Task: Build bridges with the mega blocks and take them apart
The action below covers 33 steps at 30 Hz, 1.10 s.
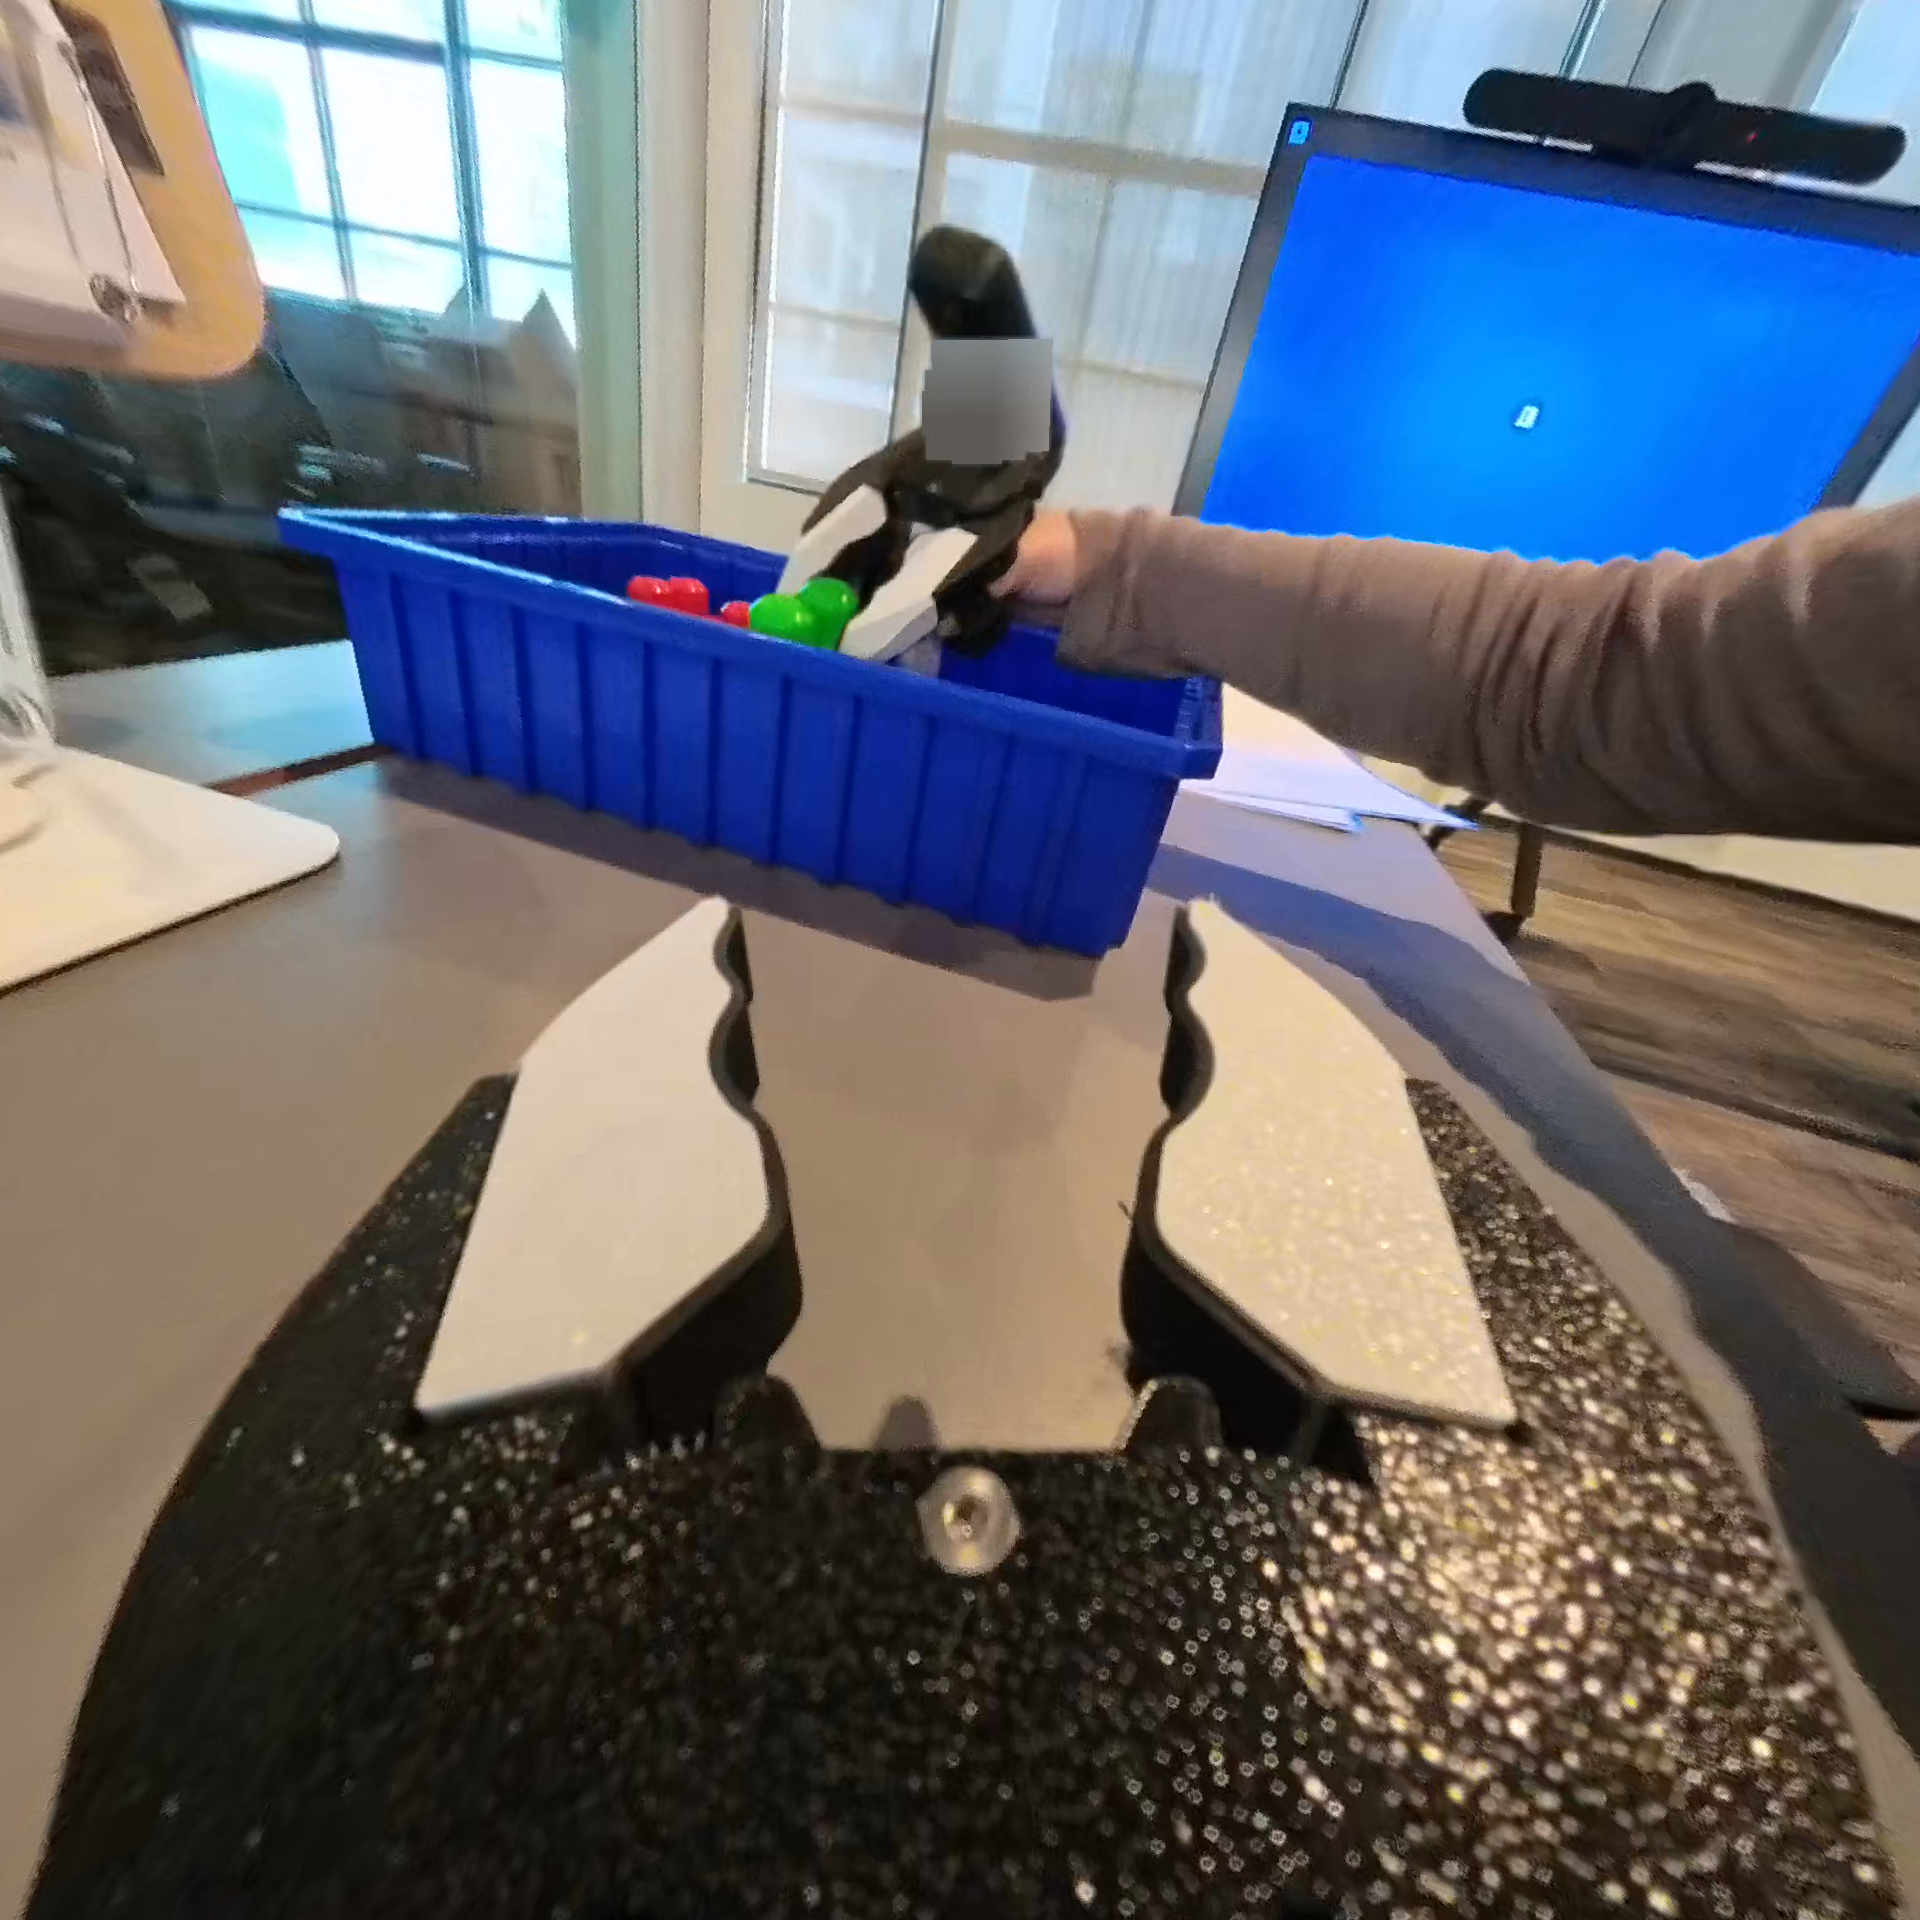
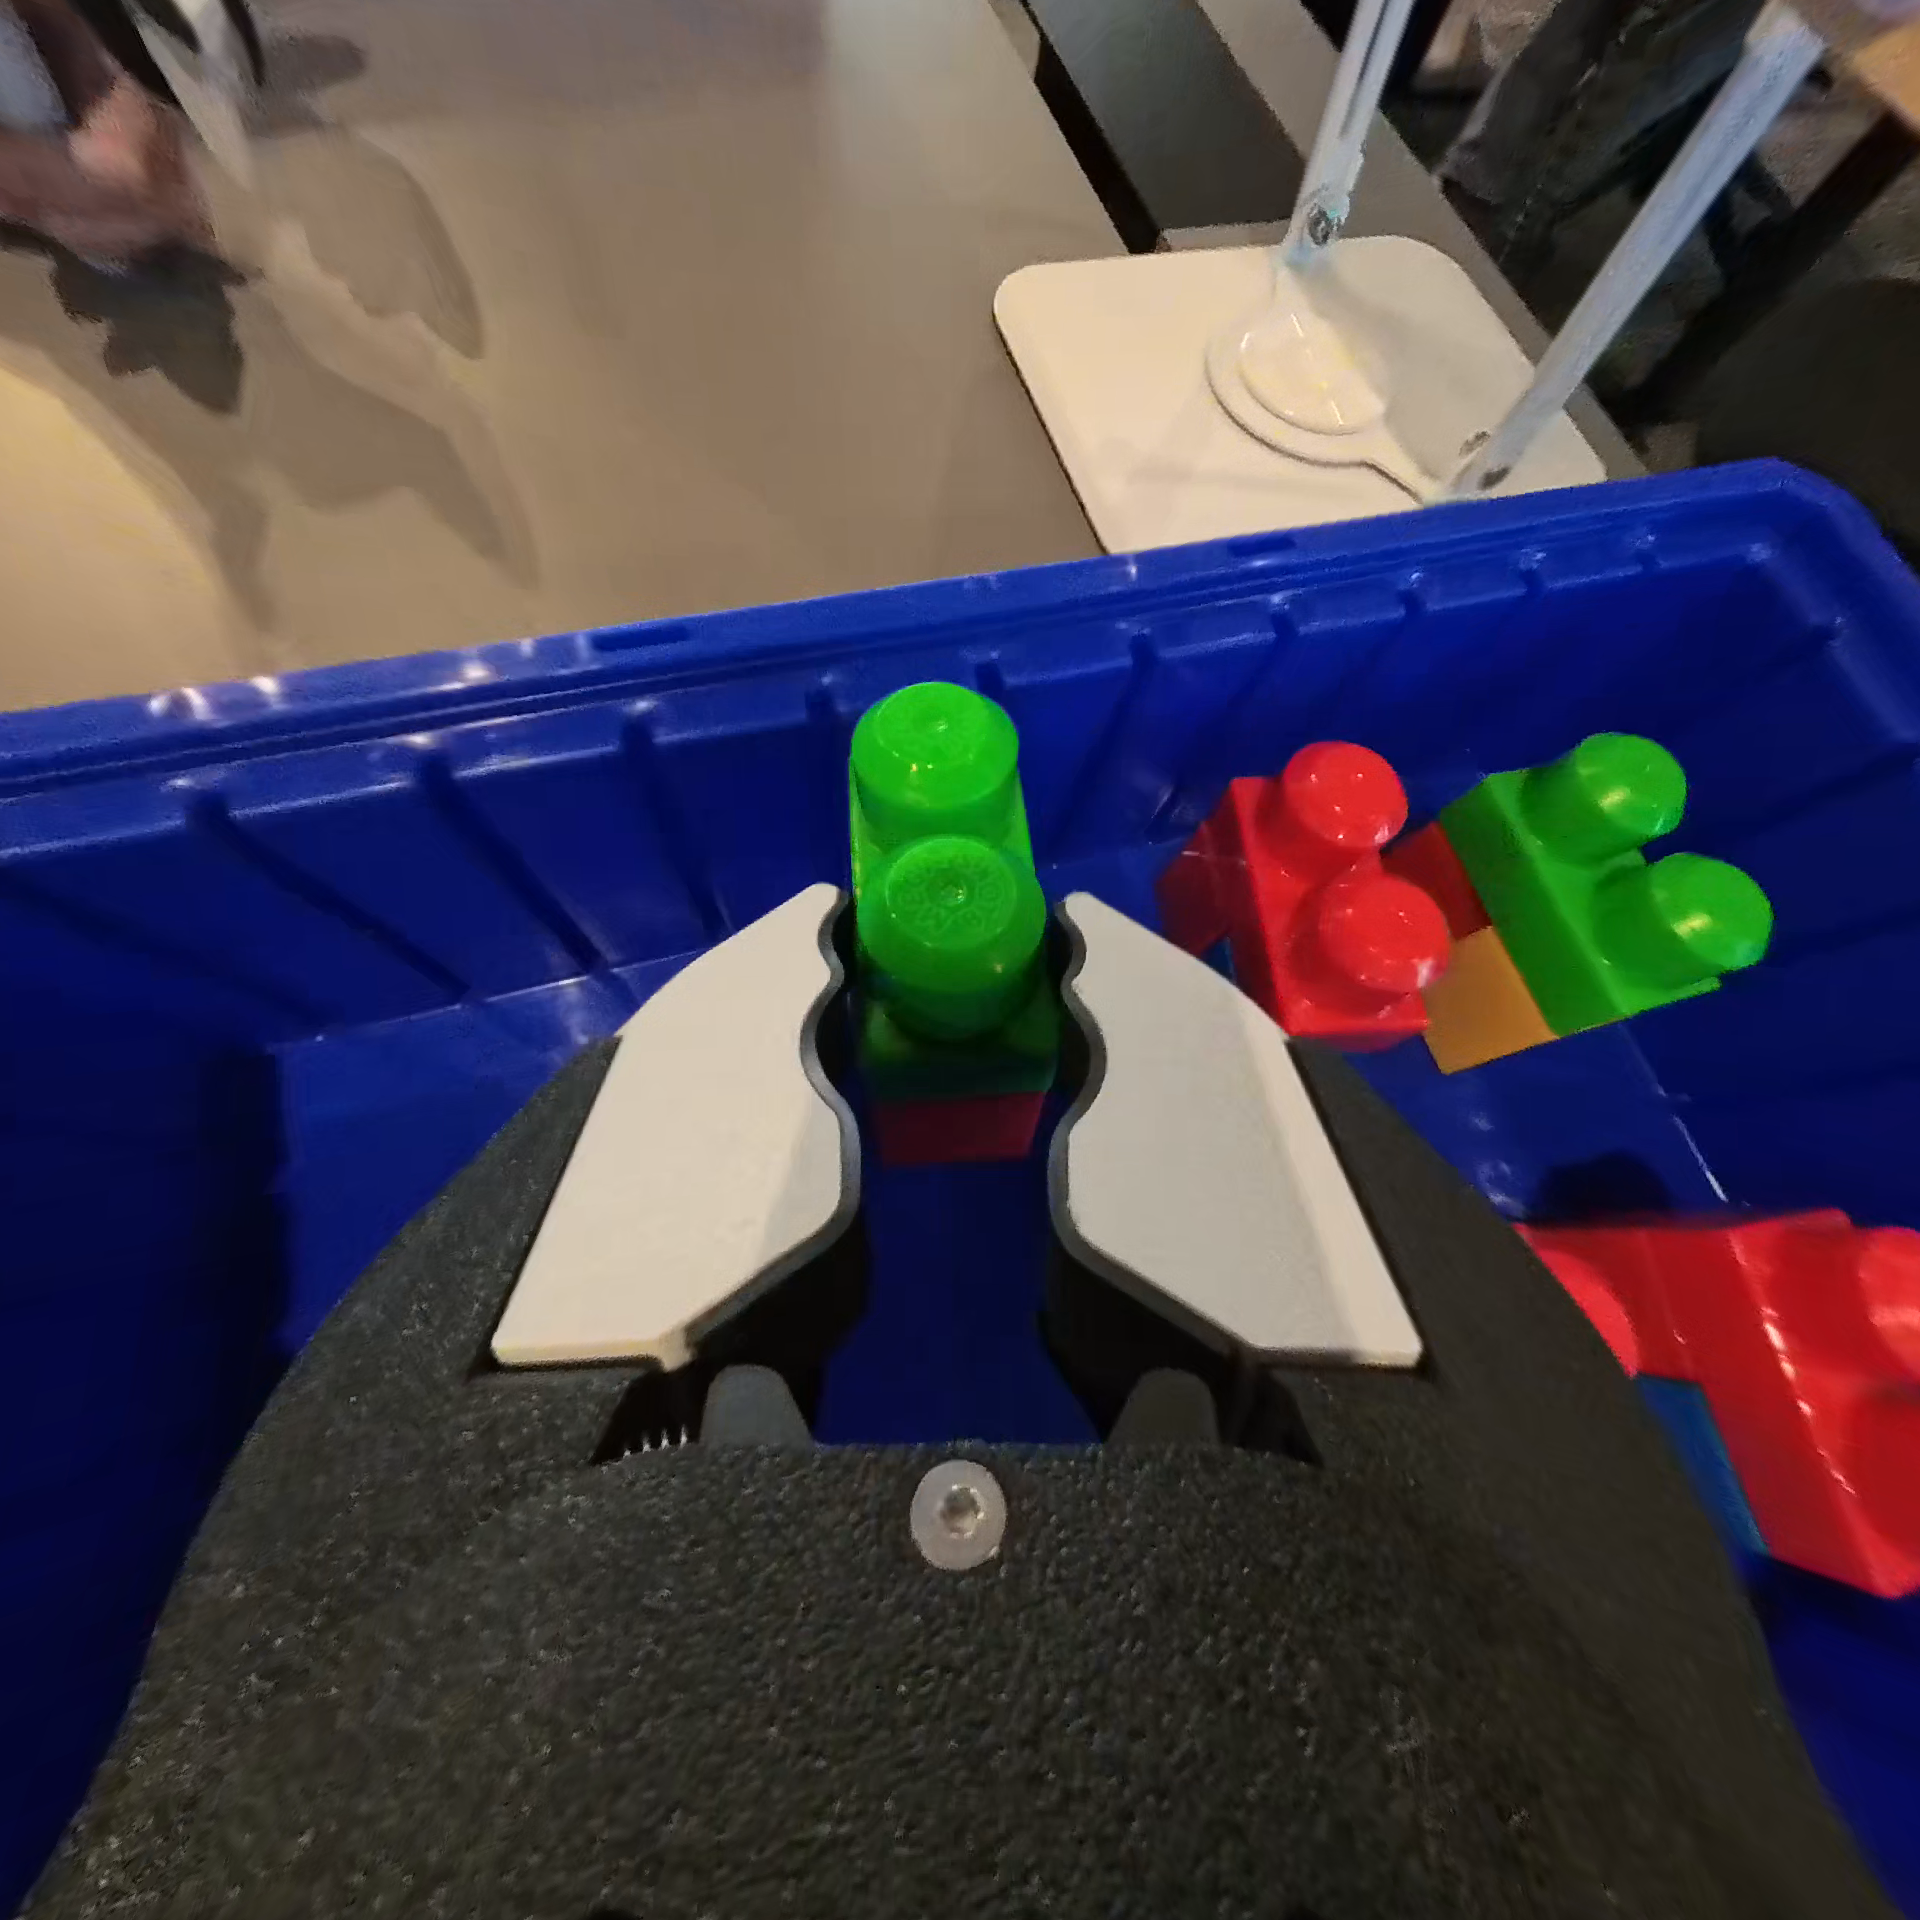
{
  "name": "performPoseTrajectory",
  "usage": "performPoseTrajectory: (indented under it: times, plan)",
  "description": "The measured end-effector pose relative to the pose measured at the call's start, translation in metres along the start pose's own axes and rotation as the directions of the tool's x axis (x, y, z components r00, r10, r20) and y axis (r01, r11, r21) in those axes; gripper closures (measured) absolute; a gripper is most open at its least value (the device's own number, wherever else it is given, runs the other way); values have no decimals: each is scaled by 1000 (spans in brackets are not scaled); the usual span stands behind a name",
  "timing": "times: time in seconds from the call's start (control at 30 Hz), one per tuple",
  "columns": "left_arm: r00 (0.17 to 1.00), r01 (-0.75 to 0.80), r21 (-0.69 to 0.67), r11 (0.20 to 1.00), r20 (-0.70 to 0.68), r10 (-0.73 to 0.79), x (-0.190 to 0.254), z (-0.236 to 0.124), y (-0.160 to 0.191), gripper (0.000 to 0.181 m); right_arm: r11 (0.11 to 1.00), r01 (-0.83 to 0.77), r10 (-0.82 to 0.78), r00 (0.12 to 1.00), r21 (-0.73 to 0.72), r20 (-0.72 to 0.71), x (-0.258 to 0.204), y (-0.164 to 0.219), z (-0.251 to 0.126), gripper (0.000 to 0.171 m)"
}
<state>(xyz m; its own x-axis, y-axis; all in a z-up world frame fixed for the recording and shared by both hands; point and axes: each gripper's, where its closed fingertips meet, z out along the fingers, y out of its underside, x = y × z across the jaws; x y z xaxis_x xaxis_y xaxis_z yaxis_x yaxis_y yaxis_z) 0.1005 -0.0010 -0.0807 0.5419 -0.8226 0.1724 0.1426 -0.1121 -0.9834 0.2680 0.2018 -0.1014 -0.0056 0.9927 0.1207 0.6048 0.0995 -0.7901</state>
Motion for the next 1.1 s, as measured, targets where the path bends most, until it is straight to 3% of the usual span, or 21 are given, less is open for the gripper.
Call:
performPoseTrajectory:
  times: [0.23, 0.33, 0.53, 0.6, 0.77, 0.93, 1.1]
  plan:
    - [1000, 20, 49, 999, -10, -19, -1, -5, -6, 109, 995, -40, 32, 996, 95, 87, 9, 8, 11, 136]
    - [998, 55, 53, 997, -27, -54, -2, -5, -6, 109, 1000, -14, 13, 995, 6, 104, 8, 26, 17, 136]
    - [999, 31, 50, 998, -35, -29, 1, -5, -5, 109, 1000, -5, 6, 993, -13, 117, 5, 28, 18, 135]
    - [999, 7, 42, 999, -35, -6, 4, -4, -4, 109, 999, -41, 38, 993, 18, 113, 1, 19, 13, 118]
    - [999, -33, 34, 999, -25, 34, 7, -3, -3, 109, 984, -29, 31, 999, 175, -8, -1, -21, -32, 107]
    - [994, -98, 109, 989, 68, 91, -2, -10, -13, 114, 908, 114, -25, 975, 403, -220, -34, -110, -75, 111]
    - [942, -245, 164, 956, 273, 194, -19, -30, -30, 122, 860, 222, -82, 949, 459, -305, -101, -190, -40, 99]
